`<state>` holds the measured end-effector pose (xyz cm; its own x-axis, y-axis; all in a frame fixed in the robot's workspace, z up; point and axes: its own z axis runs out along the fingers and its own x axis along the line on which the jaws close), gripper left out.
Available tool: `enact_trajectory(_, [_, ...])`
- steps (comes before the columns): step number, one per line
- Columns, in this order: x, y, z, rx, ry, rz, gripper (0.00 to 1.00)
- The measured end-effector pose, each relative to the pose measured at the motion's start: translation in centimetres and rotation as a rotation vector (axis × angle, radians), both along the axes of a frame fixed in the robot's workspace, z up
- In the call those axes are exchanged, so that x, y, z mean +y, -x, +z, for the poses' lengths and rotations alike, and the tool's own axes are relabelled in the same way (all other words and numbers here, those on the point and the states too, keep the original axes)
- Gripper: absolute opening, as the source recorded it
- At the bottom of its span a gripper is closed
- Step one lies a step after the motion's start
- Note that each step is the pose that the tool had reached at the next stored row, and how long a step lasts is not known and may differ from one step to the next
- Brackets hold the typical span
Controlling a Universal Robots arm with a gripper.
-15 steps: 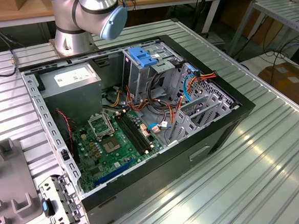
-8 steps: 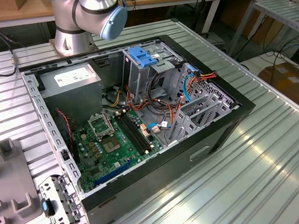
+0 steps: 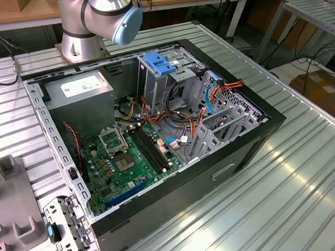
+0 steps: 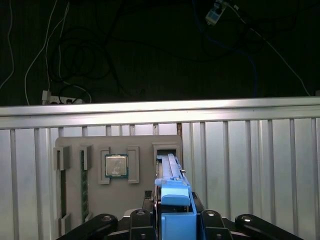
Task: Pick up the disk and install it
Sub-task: 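Pick up the disk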
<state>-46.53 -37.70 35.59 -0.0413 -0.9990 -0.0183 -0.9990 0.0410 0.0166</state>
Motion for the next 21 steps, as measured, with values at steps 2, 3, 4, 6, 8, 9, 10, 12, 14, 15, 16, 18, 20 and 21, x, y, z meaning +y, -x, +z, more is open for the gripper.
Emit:
enact_trajectory(2, [0.00, 0.00, 0.04, 0.0001, 0.0001, 0.000, 0.37])
enact_trajectory(3, [0.00, 0.00, 0.07, 0.0001, 0.0000, 0.000, 0.37])
enact_trajectory(4, [0.00, 0.00, 0.10, 0.0002, 0.0000, 0.000, 0.37])
enact_trajectory(6, [0.00, 0.00, 0.14, 0.0001, 0.0001, 0.000, 0.37])
enact_trajectory(8, [0.00, 0.00, 0.18, 0.0001, 0.0000, 0.000, 0.37])
enact_trajectory(9, [0.00, 0.00, 0.21, 0.0001, 0.0000, 0.000, 0.37])
enact_trajectory(10, [0.00, 0.00, 0.23, 0.0001, 0.0000, 0.000, 0.37])
enact_trajectory(12, [0.00, 0.00, 0.28, 0.0001, 0.0000, 0.000, 0.37])
enact_trajectory(14, [0.00, 0.00, 0.32, 0.0001, 0.0000, 0.000, 0.37])
enact_trajectory(15, [0.00, 0.00, 0.35, 0.0002, 0.0001, 0.000, 0.37])
enact_trajectory(16, [0.00, 0.00, 0.36, 0.0001, 0.0000, 0.000, 0.37])
enact_trajectory(18, [0.00, 0.00, 0.40, 0.0001, 0.0000, 0.000, 0.37])
enact_trajectory(20, [0.00, 0.00, 0.45, 0.0001, 0.0001, 0.000, 0.37])
enact_trajectory(21, [0.00, 0.00, 0.47, 0.0001, 0.0000, 0.000, 0.37])
